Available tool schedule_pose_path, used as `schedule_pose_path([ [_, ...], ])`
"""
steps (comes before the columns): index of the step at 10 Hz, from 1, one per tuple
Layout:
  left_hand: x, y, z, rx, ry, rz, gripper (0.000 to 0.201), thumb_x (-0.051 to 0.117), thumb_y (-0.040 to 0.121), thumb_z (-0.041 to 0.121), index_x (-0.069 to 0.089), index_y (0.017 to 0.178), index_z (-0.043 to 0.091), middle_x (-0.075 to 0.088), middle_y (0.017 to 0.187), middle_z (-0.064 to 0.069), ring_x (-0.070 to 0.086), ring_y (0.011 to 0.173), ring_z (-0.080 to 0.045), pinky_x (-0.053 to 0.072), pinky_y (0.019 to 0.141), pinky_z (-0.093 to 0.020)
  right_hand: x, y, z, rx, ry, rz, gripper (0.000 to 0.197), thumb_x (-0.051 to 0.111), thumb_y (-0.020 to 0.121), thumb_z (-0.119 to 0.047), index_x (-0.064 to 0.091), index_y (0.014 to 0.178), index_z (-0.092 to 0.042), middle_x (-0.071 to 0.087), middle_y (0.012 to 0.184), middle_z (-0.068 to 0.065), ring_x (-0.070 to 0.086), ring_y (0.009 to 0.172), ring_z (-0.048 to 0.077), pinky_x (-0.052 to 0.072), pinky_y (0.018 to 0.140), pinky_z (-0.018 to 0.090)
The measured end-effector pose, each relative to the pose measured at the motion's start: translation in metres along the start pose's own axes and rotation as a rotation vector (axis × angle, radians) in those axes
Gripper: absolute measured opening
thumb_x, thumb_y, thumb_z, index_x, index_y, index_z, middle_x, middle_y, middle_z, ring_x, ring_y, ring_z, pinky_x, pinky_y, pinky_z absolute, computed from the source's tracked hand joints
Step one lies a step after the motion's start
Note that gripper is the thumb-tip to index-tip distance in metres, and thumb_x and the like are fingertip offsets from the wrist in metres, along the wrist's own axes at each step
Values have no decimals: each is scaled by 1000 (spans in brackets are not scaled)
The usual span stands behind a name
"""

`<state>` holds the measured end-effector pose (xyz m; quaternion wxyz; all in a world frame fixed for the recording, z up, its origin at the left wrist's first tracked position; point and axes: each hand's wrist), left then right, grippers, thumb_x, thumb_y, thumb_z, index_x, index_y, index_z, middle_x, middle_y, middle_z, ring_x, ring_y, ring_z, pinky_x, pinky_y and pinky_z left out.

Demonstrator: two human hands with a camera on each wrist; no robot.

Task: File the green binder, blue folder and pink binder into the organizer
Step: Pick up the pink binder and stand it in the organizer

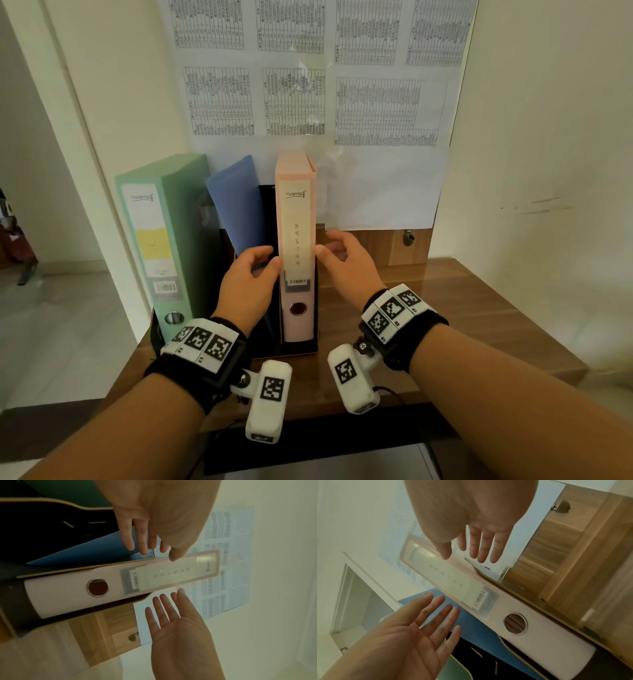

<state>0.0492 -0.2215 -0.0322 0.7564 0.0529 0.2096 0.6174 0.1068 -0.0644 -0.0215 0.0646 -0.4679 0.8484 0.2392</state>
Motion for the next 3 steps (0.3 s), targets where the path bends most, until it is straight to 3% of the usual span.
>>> schedule_pose_path([
  [1,-6,1,18,49,-17,15,36,59,92,29,57,127,19,62,124,2,58,100,-7,51,96,-39,-13,0,-11,-35,58,43,34,58,95,-28,54,128,-22,59,102,-12,57,92,4,50,73,14],
  [2,-13,0,37,96,-50,28,34,58,92,31,57,125,23,59,119,9,57,97,0,51,97,-41,-27,-3,-24,-36,80,102,9,57,95,-30,58,102,-24,62,95,-10,62,92,16,56,86,34],
  [3,-20,1,57,137,-105,70,31,59,91,34,59,121,28,59,115,16,59,107,-7,49,99,-43,-43,-3,-40,-106,115,199,19,52,97,-34,57,88,-19,68,98,3,66,98,26,56,89,42],
])
Point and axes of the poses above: each hand's wrist, its own y-axis towards the middle knuckle, its own x-axis out of the palm, z = x × y
